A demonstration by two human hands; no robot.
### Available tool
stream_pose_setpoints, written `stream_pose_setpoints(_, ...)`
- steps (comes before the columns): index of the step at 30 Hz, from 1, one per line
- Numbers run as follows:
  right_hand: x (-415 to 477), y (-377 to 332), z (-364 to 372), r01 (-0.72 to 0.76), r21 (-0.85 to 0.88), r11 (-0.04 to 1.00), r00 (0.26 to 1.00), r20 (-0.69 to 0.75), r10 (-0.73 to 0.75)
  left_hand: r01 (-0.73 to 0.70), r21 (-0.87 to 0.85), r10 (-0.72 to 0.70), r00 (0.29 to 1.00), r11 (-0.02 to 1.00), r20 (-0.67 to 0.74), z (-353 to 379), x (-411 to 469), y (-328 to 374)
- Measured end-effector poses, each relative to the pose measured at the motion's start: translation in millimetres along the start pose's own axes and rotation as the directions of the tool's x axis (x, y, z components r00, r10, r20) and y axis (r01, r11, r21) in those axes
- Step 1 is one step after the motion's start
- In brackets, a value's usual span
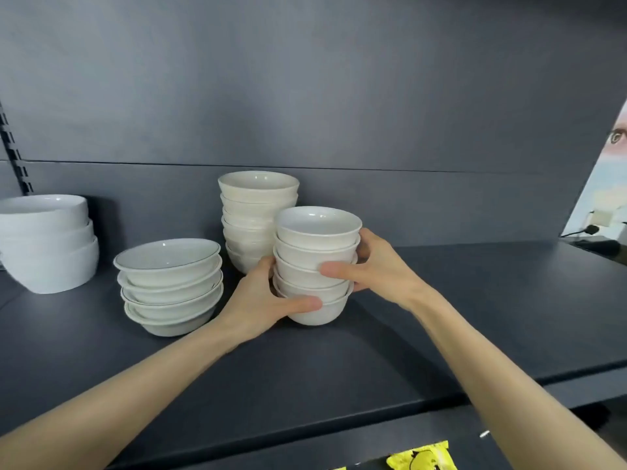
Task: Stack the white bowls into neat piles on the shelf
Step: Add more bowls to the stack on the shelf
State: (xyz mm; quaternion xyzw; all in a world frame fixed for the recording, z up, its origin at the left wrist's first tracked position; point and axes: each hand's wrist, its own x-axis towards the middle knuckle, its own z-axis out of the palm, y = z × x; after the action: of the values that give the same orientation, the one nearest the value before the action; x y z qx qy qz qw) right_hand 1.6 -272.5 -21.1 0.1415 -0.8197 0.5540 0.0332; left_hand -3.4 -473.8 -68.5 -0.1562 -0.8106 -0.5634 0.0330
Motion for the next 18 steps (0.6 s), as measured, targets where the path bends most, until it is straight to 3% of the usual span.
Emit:
stream_pose_setpoints(5, 12.6, 14.8, -41.0, 0.021, 0.014, 1.000, 1.000, 0.002, -0.021, -0.053, -0.053, 0.053, 0.999, 0.997, -0.007, 36.1, 23.4, 14.6)
stream_pose_setpoints(18, 56.6, 72.3, -143.7, 0.015, 0.013, 1.000, 1.000, 0.022, -0.016, 0.063, -0.084, -0.068, 0.996, 0.994, -0.057, 125.7, 98.8, 33.7)
